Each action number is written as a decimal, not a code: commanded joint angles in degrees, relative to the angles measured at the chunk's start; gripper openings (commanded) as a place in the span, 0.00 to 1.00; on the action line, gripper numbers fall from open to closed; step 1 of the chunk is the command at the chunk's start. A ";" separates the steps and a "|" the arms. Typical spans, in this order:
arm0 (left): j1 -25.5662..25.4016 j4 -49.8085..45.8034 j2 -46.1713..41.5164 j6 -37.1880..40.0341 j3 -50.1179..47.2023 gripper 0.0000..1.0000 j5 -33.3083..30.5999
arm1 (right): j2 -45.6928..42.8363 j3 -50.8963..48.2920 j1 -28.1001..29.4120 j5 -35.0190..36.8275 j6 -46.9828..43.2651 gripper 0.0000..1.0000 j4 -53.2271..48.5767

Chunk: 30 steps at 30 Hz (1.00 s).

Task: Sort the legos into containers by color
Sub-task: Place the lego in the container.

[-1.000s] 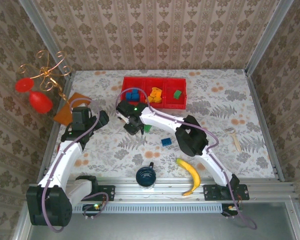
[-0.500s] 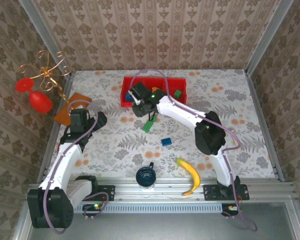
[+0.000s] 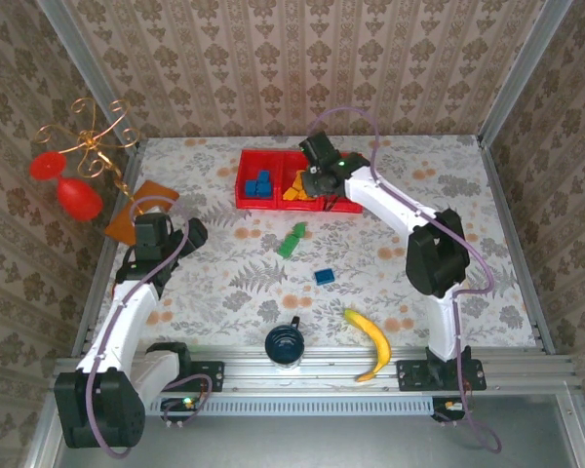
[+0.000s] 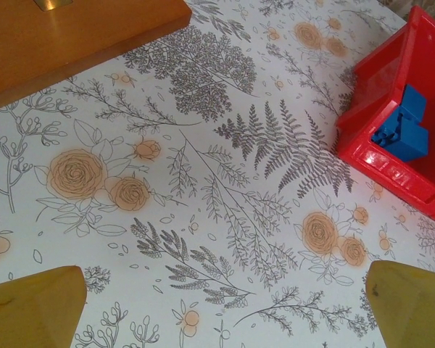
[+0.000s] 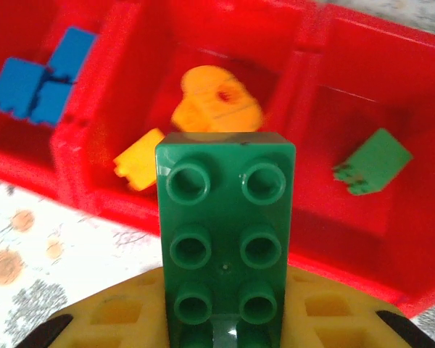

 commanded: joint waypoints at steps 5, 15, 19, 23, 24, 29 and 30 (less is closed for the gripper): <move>0.52 -0.13 -0.63 0.02 0.12 1.00 1.04 | -1.29 -1.16 -5.22 1.95 3.08 0.05 -1.51; 0.52 -0.58 -0.60 -0.03 0.25 1.00 1.48 | 5.17 5.09 -8.24 1.79 1.60 0.06 -1.74; 0.55 -0.68 -0.67 -0.03 0.25 1.00 1.49 | 7.99 8.82 -8.46 1.57 0.82 0.06 -2.65; 0.55 -0.91 -0.61 0.13 0.23 1.00 1.31 | 10.47 12.27 -8.55 1.28 0.20 0.06 -3.37; 0.55 -1.02 -0.60 0.08 0.17 1.00 1.23 | 11.09 13.02 -8.55 1.26 -0.04 0.06 -3.37; 0.55 -0.99 -0.44 0.14 0.15 1.00 1.22 | 13.59 16.19 -8.64 0.79 -0.58 0.07 -4.06; 0.55 -0.89 -0.40 0.13 0.16 1.00 1.18 | 14.02 16.65 -8.64 0.74 -0.69 0.07 -4.25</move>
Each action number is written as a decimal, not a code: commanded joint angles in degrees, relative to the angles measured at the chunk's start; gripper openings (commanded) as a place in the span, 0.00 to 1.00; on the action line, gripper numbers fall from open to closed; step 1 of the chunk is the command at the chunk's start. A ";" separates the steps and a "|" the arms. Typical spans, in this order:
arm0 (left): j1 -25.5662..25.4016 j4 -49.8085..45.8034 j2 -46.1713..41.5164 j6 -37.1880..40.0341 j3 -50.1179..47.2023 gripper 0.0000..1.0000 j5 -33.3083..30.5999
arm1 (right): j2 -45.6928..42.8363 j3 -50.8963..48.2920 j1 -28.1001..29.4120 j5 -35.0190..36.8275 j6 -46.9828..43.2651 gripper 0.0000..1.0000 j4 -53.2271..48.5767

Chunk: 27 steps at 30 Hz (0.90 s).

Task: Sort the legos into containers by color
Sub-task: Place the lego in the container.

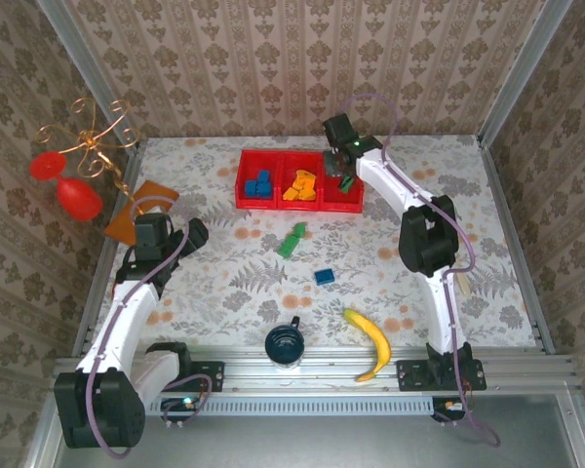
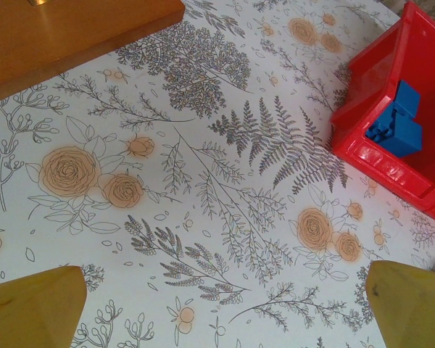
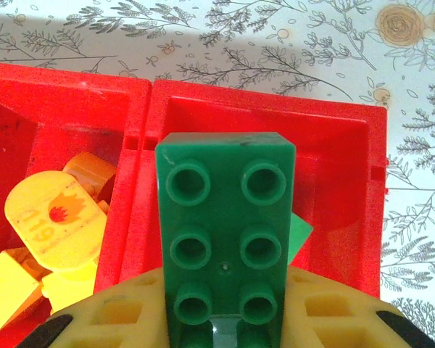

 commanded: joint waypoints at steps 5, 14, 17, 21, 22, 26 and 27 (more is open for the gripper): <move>0.55 -0.32 -0.06 -0.11 0.07 1.00 0.63 | 2.80 3.72 -0.31 -0.23 -1.22 0.09 -2.49; 0.55 -1.51 -0.24 0.59 0.61 1.00 0.68 | 3.88 3.60 -0.85 0.37 -0.61 0.18 -2.95; 0.59 -1.58 -0.32 0.56 0.60 1.00 0.59 | 3.80 3.17 -0.84 0.28 -0.39 0.23 -3.30; 0.62 -1.68 -0.13 0.56 1.20 1.00 0.74 | 3.20 1.85 -0.85 0.28 0.09 0.35 -2.75; 0.63 -1.81 -0.17 0.51 1.38 1.00 0.84 | 3.05 1.58 -0.87 0.19 0.18 0.39 -2.70; 0.64 -2.03 -0.34 0.56 1.49 1.00 0.85 | 2.48 1.26 -0.86 -0.16 0.36 0.47 -2.79; 0.63 -2.06 -0.48 0.58 1.48 1.00 0.93 | 2.31 1.13 -0.84 -0.25 0.28 0.48 -2.79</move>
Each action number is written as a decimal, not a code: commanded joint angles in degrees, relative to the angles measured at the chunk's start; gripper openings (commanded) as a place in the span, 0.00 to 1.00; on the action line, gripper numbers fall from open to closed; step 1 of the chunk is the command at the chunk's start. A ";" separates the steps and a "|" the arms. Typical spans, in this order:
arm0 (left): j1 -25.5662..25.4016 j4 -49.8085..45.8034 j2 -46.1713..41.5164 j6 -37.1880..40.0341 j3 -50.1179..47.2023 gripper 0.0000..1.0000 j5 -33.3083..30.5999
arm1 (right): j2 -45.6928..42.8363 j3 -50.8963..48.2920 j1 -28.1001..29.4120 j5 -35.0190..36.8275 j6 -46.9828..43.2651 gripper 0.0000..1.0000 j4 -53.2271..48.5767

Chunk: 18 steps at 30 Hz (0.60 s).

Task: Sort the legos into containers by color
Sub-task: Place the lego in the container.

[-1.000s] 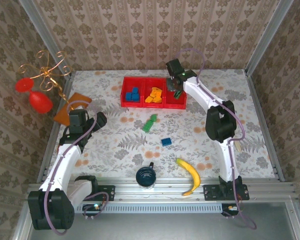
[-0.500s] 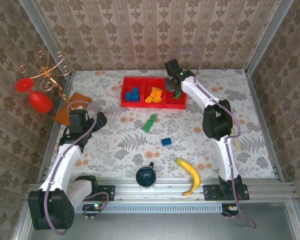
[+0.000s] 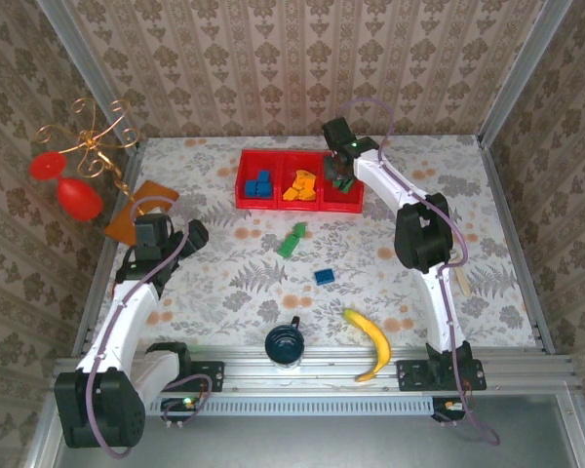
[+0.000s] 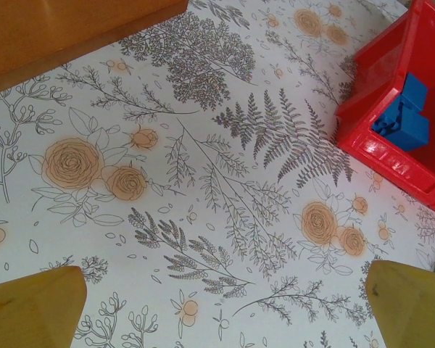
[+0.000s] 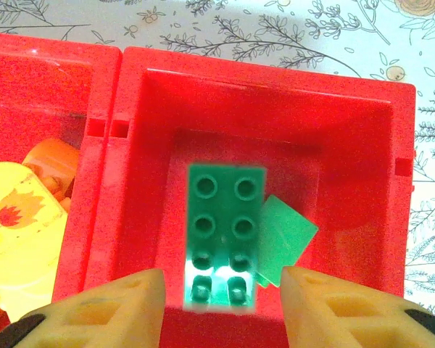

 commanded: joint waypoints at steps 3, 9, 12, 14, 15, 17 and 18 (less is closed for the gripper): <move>0.37 -1.10 -0.94 0.49 1.30 1.00 0.70 | -2.09 -1.37 -0.23 -0.21 0.46 0.51 -1.00; 0.36 -1.87 -2.38 0.83 1.04 1.00 0.61 | -5.02 -3.85 -0.04 -0.59 0.85 0.54 -0.36; 0.37 -2.12 -3.11 0.83 0.95 1.00 0.54 | -6.97 -5.52 0.27 -0.60 1.26 0.56 -0.26; 0.39 -2.16 -3.47 0.92 0.82 1.00 0.46 | -8.62 -6.76 0.57 -0.43 1.63 0.57 -0.38; 0.37 -2.23 -3.65 0.87 0.78 1.00 0.35 | -9.45 -7.60 0.80 -0.10 1.89 0.58 -0.29; 0.36 -2.21 -3.88 0.84 0.65 1.00 0.26 | -11.32 -9.40 1.31 0.44 2.61 0.61 -0.17; 0.37 -2.14 -3.93 0.90 0.61 1.00 0.17 | -12.41 -10.53 1.59 0.52 3.10 0.63 -0.08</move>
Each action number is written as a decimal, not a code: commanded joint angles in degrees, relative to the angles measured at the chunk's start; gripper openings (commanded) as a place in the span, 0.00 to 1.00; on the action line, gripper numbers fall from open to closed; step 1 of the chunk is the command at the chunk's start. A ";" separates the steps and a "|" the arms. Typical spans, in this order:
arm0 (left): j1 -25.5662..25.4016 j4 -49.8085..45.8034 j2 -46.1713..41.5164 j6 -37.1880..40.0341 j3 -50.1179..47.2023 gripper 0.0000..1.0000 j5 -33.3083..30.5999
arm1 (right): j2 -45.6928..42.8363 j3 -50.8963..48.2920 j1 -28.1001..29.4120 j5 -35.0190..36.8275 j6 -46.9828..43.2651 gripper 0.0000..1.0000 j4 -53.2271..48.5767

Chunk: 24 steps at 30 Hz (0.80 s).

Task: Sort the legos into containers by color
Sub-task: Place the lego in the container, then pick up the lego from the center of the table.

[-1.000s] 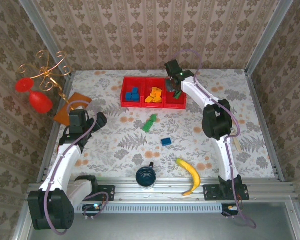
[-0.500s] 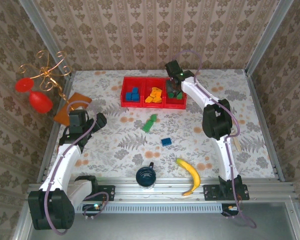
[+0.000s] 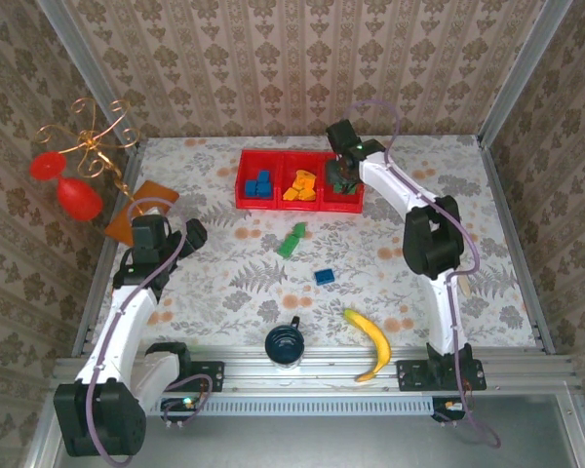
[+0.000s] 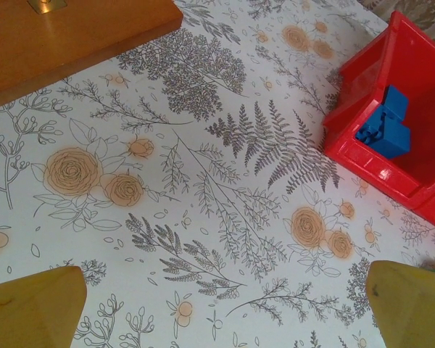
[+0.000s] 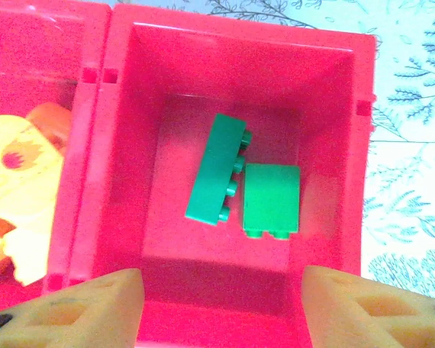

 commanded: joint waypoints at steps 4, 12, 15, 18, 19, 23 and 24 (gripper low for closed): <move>0.33 -1.41 -1.07 0.99 0.60 1.00 0.02 | -9.09 -6.66 2.31 1.61 4.08 0.70 0.41; 0.39 -0.13 -0.82 0.97 0.18 1.00 0.23 | -16.49 -16.49 7.47 4.74 9.86 0.87 0.71; 0.42 0.52 -0.63 0.81 -0.01 1.00 0.69 | -17.81 -19.35 10.62 7.19 12.77 0.96 -0.58; 0.42 0.92 -0.33 0.80 -0.22 1.00 0.87 | -18.71 -21.86 13.60 8.12 16.00 1.00 -1.49; 0.42 1.06 -0.14 0.75 -0.19 1.00 0.94 | -18.81 -22.60 14.58 8.15 17.16 1.00 -1.72; 0.42 1.58 0.44 0.81 -0.28 1.00 1.23 | -18.36 -24.15 18.21 8.08 20.55 1.00 -3.20; 0.44 1.77 0.49 0.80 -0.36 1.00 1.27 | -17.94 -24.26 19.09 8.23 21.24 1.00 -3.77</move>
